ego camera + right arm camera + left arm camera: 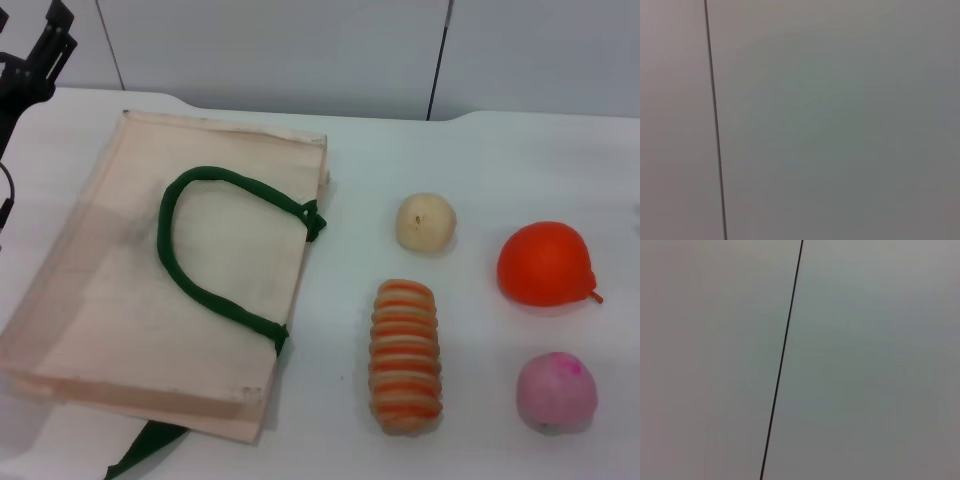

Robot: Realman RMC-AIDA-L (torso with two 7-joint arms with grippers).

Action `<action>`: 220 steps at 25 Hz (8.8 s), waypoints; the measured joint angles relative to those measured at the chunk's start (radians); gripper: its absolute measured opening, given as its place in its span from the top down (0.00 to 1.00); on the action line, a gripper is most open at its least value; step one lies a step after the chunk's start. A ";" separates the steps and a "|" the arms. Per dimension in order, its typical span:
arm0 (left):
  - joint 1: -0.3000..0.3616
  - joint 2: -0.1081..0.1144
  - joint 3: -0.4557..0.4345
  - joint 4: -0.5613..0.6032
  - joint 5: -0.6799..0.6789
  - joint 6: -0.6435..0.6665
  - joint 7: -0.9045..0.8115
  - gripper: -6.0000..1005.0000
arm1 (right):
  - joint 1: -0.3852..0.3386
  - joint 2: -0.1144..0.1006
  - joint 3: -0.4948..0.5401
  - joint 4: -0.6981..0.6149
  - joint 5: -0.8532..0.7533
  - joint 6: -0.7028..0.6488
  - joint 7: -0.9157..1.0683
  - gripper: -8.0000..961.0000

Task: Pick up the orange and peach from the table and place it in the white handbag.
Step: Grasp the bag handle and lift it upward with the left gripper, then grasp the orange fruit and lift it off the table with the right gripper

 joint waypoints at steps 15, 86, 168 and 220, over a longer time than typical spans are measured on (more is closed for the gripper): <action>0.002 0.000 -0.004 -0.003 -0.003 -0.010 -0.005 0.15 | -0.003 0.000 0.003 0.000 0.000 0.001 -0.001 0.21; -0.249 0.038 0.452 0.674 1.285 0.154 -1.902 0.16 | 0.016 -0.010 -0.063 -0.167 -0.141 -0.076 0.261 0.21; -0.102 0.146 0.452 0.418 0.315 -0.099 -1.335 0.87 | 0.078 -0.008 -0.151 -0.485 -0.710 -0.261 0.478 0.20; -0.081 0.104 0.430 0.485 0.207 -0.182 -1.333 0.87 | 0.229 -0.005 -0.178 -0.450 -1.168 -0.054 0.718 0.59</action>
